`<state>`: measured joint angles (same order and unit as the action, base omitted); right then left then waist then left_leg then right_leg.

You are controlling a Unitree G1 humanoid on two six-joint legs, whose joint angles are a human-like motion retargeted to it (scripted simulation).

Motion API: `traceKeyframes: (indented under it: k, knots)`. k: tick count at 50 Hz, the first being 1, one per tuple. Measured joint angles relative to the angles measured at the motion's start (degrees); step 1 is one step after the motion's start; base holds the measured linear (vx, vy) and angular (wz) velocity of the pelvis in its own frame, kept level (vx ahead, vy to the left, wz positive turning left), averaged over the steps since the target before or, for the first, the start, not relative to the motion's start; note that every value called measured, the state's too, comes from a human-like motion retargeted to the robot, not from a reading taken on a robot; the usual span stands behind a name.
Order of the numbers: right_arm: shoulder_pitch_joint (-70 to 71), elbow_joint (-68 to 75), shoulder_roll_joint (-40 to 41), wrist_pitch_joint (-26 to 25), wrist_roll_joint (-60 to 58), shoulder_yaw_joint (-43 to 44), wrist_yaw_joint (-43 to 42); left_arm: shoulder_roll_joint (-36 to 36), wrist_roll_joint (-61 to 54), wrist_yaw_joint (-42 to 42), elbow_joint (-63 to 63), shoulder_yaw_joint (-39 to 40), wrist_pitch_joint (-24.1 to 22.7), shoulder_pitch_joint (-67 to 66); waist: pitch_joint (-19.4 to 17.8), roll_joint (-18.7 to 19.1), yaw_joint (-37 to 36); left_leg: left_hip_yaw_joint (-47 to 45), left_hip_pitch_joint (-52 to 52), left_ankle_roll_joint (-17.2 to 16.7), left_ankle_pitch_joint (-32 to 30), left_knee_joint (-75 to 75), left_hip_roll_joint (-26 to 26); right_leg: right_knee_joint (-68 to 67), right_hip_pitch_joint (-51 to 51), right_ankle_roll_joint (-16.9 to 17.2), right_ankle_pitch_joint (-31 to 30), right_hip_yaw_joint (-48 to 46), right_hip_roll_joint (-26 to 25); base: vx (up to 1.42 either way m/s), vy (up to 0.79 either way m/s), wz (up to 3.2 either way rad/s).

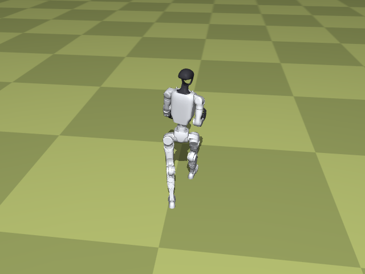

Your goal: Walk run

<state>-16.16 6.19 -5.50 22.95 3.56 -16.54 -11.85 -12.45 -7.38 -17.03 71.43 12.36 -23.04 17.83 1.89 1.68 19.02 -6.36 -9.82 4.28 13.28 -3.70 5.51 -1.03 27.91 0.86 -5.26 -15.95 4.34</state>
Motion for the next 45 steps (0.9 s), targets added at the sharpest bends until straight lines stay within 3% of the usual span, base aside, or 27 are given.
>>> traceKeyframes:
  k: [3,5,7,8,11,12,17,22,25,33,35,38,40,42,45]
  knots:
    - [-1.33,0.45,0.41,-0.24,0.29,0.65,0.94,0.09,3.02,-0.28,3.99,-0.37,0.77,-3.09,0.68,0.82,3.07,2.86,-1.52,-3.37,-4.33,-3.44,-0.86,-2.38,-2.41,-2.75,-3.78,-4.8,0.58,0.88,-0.39,0.91]
    - [-2.35,0.91,0.66,-0.38,0.76,0.77,1.67,0.1,6.58,-0.52,7.17,0.02,2.29,-6.33,1.53,2.28,5.33,3.57,-1.2,-7.13,-12.4,-7.58,-3.36,-2.97,-4.84,-4.05,-4.25,-5.86,0.19,0.95,-0.52,0.81]
    - [-2.08,1.8,0.43,-0.79,1.32,1.38,2.33,1.06,10.95,0.81,10.1,1.47,4.28,-10.25,2.32,2.1,3.38,2.33,0.31,-10.92,-23.59,-14.13,-3.55,-3.79,-6.85,-4.15,-1.09,0.16,-0.91,0.82,-0.41,-0.24]
    - [-1.83,2.12,0.21,-1.18,1.22,1.71,2.62,1.74,12.28,2.11,11.41,2.15,5.0,-12.46,2.35,1.26,3.48,2.71,1.48,-12.39,-28.06,-18.66,-3.1,-3.6,-8.92,-4.08,-0.44,-2.1,0.34,0.85,-0.37,-0.16]
    - [-0.39,1.93,-0.92,-1.85,-0.82,0.86,2.54,2.56,12.14,4.75,15.07,4.42,5.65,-18.79,2.56,-2.35,3.44,-0.63,6.07,-12.13,-36.82,-32.35,-1.68,-2.56,-13.35,-5.75,1.5,-1.06,0.95,0.81,-0.34,-0.39]
    - [0.2,1.71,-1.22,-1.84,-1.51,0.49,2.13,2.52,11.71,4.65,15.9,5.04,5.79,-20.88,2.67,-3.13,3.14,-1.58,7.97,-11.57,-37.05,-36.04,-1.7,-2.26,-14.6,-5.91,2.21,-0.17,0.77,0.79,-0.37,-0.57]
    - [4.31,1.83,-1.59,-1.52,-0.95,0.38,1.95,4.03,14.81,4.16,16.12,9.21,7.61,-31.4,2.51,-5.4,-0.79,-5.76,19.17,-7.71,-24.06,-45.55,-5.39,-1.08,-19.44,-6.92,4.56,3.48,-1.85,0.66,-0.3,-0.73]
    - [7.69,1.02,-2.51,-1.2,-0.41,0.2,1.81,6.24,16.15,3.03,18.86,13.57,10.83,-37.83,0.41,-5.61,-5.87,-12.68,26.06,-3.48,-14.24,-33.68,-8.16,-1.63,-22.98,-8.31,6.62,6.78,-5.73,0.67,-0.17,-0.94]
    - [8.8,0.14,-3.05,-1.07,-1.16,0.57,1.21,7.56,16.77,1.51,20.41,14.8,12.79,-39.89,-1.01,-4.34,-7.36,-13.47,29.19,-2.34,-14.31,-21.54,-7.69,-1.73,-25.36,-9.43,8.24,7.65,-8.89,0.55,-0.07,-0.46]
    - [7.52,-1.01,-2.65,-0.29,-0.63,1.45,1.18,10.24,20.43,1.24,19.91,16.12,11.83,-40.97,-1.91,-5.21,-11.6,-13.84,34.53,-5.12,-10.13,4.1,-0.93,-2.02,-32.06,-8.92,11.08,7.47,-10.79,0.74,-0.07,-0.34]
    - [6.6,-0.56,-2.32,-0.03,-0.24,1.39,1.45,10.25,19.94,1.21,19.63,16.16,11.8,-40.18,-1.77,-5.3,-12.29,-13.28,34.11,-2.73,-13.04,2.57,-0.7,-2.91,-33.49,-8.06,10.27,7.69,-11.28,0.88,-0.03,-0.27]
    - [4.4,0.35,-1.66,-0.13,0.13,0.65,1.93,9.92,18.36,1.72,18.89,16.94,11.51,-38.94,-0.48,-6.44,-14.96,-12.35,32.59,0.76,-18.05,1.26,-0.12,-5.1,-35.38,-5.47,5.46,8.46,-10.36,0.97,-0.04,-0.78]
    - [2.44,0.86,-1.2,-0.39,0.09,0.26,2.45,9.49,16.88,2.61,18.37,17.18,10.96,-38.23,1.24,-7.5,-16.29,-14.07,30.31,3.37,-20.02,1.96,0.55,-7.47,-35.95,-2.88,-1.45,6.86,-8.4,1.0,-0.04,-0.68]
    - [0.91,1.64,-0.53,-0.45,-0.08,-0.65,3.29,8.2,13.83,3.75,18.91,17.15,10.83,-36.47,3.44,-8.21,-16.36,-13.65,29.16,4.32,-17.69,1.67,0.19,-12.27,-34.66,0.82,-11.33,6.33,-6.66,0.95,-0.02,-0.49]
    - [0.07,2.28,-0.04,-0.97,-0.42,-2.88,3.69,5.23,8.46,4.7,20.16,15.79,11.64,-31.47,3.61,-5.26,-13.21,-11.43,25.77,4.11,-14.32,0.48,-2.2,-24.28,-30.17,4.82,-23.45,10.36,-11.17,0.94,0.01,0.31]
